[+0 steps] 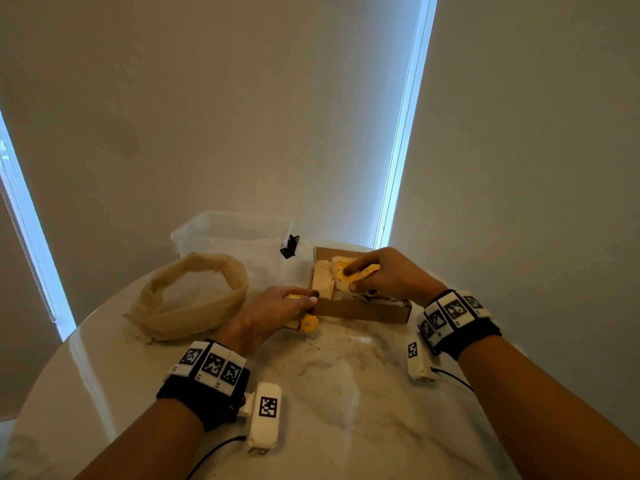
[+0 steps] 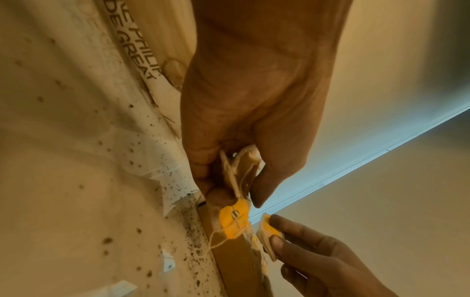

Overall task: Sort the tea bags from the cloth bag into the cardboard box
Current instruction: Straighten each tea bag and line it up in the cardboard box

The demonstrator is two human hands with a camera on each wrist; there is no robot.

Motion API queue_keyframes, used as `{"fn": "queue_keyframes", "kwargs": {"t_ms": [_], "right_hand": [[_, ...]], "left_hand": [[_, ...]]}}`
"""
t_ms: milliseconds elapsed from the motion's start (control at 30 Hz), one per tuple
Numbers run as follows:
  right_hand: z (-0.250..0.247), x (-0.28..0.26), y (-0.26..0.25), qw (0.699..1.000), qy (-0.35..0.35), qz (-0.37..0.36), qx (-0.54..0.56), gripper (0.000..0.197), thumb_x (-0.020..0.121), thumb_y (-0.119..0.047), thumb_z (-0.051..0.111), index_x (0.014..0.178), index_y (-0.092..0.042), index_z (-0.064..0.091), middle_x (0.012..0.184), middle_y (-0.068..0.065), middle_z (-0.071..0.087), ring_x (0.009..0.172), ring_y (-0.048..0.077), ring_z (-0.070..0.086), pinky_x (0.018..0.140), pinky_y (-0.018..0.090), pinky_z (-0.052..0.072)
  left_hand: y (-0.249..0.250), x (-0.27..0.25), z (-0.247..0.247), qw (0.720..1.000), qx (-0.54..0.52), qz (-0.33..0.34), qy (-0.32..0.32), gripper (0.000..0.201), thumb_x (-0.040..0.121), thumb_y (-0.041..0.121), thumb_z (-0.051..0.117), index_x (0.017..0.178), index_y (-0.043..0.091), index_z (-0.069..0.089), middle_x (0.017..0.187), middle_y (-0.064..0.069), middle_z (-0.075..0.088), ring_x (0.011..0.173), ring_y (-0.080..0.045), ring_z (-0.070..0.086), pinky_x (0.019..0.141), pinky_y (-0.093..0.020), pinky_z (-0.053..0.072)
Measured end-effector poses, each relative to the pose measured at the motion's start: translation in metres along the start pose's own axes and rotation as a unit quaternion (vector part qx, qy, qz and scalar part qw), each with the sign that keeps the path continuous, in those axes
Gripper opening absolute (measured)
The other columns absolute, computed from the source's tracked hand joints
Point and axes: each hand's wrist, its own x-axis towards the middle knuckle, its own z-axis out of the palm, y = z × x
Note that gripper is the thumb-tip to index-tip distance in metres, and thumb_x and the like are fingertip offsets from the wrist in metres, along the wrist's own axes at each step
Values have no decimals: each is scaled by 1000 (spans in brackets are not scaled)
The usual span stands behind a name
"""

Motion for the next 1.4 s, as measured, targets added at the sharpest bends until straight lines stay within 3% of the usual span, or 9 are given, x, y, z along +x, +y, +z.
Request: {"fn": "queue_keyframes", "kwargs": {"t_ms": [100,267,367,600,800,900,967,1133,1400], "right_hand": [[11,7,-8,1000,-8,13,-14,26,82,-28,91,104,-39,81,121,-16,66,118,13,61,103,38,51],[17,10,-14,998,-2,21,-55,31,85,-23,90,113,-33,81,108,-14,65,104,11,64,70,16,39],[21,9,-16,998,10,20,-66,30,83,-22,91,110,-32,81,119,-9,67,100,10,62,67,16,42],[25,2,-18,993,57,7,-108,29,83,-25,92,109,-22,80,111,-7,58,99,13,56,69,18,39],[20,-3,-19,996,24,34,-85,18,93,-19,82,111,-19,83,100,-7,73,79,2,62,62,11,42],[18,-8,-15,995,88,20,-38,16,96,-22,78,110,-24,84,105,-9,77,93,6,67,78,18,50],[24,-17,-20,992,117,-1,46,17,98,-28,75,114,-27,81,104,-15,73,98,7,66,80,21,52],[48,-28,-39,985,-16,-8,173,38,90,-50,80,122,-31,74,109,-12,77,98,7,74,77,23,60],[49,-34,-31,954,29,-16,299,24,91,-24,83,114,-22,77,103,-4,81,94,12,78,80,26,62]], "left_hand": [[1,-2,1,1000,1,-2,-5,26,100,31,70,126,28,72,122,-4,72,113,-19,69,102,-38,58],[4,-5,1,1000,-8,-4,-4,22,101,29,70,122,30,73,121,-4,71,113,-19,69,103,-38,58],[4,-6,1,1000,-12,-4,-4,23,101,29,70,123,28,73,121,-4,72,114,-19,69,103,-40,58],[8,-8,2,1000,-20,5,1,27,103,29,67,128,21,71,114,-3,73,107,-16,71,98,-34,60],[10,-8,2,998,-47,38,34,29,102,32,68,128,20,72,116,-2,74,109,-17,70,86,-29,61],[11,-8,3,993,-91,51,62,28,103,33,66,127,20,74,113,0,77,111,-19,71,95,-36,61],[14,-7,3,988,-128,50,77,26,104,31,64,125,19,75,107,2,77,105,-16,72,89,-33,61],[15,-8,1,979,-181,45,77,28,106,31,61,126,17,75,114,-3,76,108,-19,72,83,-29,62],[14,-9,0,976,-201,43,64,28,105,27,62,127,13,73,118,-7,76,109,-21,74,78,-27,62]]}}
